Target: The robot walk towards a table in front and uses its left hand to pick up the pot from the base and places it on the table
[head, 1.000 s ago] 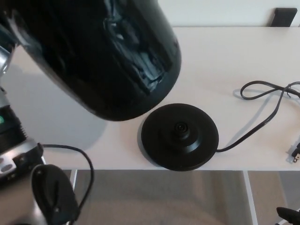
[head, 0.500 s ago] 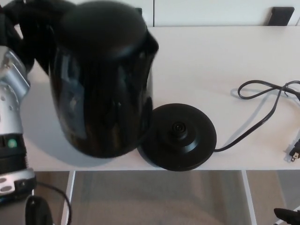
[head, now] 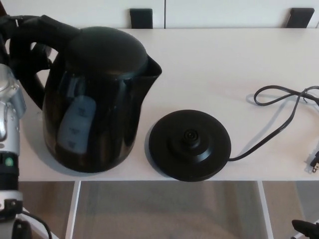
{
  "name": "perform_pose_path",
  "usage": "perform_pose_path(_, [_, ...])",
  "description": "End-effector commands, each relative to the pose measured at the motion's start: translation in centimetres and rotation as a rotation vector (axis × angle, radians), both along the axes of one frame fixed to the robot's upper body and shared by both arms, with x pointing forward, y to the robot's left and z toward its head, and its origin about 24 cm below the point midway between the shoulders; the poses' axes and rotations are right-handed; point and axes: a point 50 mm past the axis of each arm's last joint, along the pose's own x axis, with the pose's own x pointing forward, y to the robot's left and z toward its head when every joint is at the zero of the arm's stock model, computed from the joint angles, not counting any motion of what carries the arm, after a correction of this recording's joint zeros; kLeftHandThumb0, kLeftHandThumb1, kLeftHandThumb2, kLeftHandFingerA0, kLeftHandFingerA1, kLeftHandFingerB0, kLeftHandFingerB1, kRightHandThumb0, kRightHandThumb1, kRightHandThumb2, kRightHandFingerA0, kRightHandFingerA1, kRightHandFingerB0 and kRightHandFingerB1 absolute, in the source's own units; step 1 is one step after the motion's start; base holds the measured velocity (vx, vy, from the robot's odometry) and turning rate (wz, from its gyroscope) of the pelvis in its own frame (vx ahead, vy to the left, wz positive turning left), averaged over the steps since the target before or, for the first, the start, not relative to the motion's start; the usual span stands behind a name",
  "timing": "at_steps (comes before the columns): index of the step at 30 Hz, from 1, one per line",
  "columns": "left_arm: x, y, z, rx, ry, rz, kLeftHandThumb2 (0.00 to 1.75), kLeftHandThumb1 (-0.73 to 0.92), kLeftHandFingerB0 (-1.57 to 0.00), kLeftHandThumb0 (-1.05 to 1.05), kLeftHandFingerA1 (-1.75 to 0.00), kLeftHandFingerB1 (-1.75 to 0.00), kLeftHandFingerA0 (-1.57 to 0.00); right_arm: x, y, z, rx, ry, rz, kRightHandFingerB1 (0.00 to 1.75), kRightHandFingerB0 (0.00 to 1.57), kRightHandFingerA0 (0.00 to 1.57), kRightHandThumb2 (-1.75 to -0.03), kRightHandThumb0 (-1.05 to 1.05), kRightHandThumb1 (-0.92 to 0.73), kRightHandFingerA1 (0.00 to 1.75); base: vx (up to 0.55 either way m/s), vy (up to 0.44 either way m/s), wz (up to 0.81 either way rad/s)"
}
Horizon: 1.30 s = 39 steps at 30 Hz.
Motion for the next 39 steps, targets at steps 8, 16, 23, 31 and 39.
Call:
perform_pose_path(8, [-0.2, 3.4, 2.1, 0.196, -0.231, 0.096, 0.64, 0.82, -0.78, -0.2, -1.37, -1.0, -1.12, 0.1, -0.8, 0.3, -0.026, 0.01, -0.024, 0.63, 0.0, 0.0, -0.76, -1.05, -0.87, 0.96, 0.0, 0.0, 0.0])
perform_pose_path(16, [-0.2, 1.6, 0.8, 0.206, -0.099, -0.175, 0.74, 0.37, -0.02, -0.55, -0.26, -0.16, -0.03, 0.4, -0.9, 0.4, -0.023, 0.005, -0.028, 0.61, 0.0, 0.0, -0.73, -1.05, -0.84, 1.04, 0.0, 0.0, 0.0])
perform_pose_path(23, [-1.3, -0.7, -0.8, 0.367, -0.015, -0.328, 0.78, 0.44, 0.0, -0.73, 0.0, 0.0, 0.0, 0.5, -1.0, 0.4, -0.013, 0.007, -0.038, 0.59, 0.0, 0.0, -0.78, -1.05, -0.83, 1.0, 0.0, 0.0, 0.0])
perform_pose_path(31, [-3.0, -2.8, -2.3, 0.391, 0.014, -0.42, 0.79, 0.44, 0.0, -0.74, 0.0, -0.01, 0.0, 0.7, -1.0, 0.5, -0.009, 0.0, -0.03, 0.66, 0.0, 0.0, -0.72, -1.05, -0.84, 1.1, 0.0, 0.0, 0.0])
perform_pose_path(39, [-4.1, -3.0, -3.0, 0.427, 0.083, -0.538, 0.79, 0.45, 0.0, -0.75, 0.0, 0.0, 0.0, 1.0, -0.9, 0.7, -0.018, -0.003, -0.015, 0.7, 0.0, 0.0, -0.72, -1.05, -0.84, 1.09, 0.0, 0.0, 0.0])
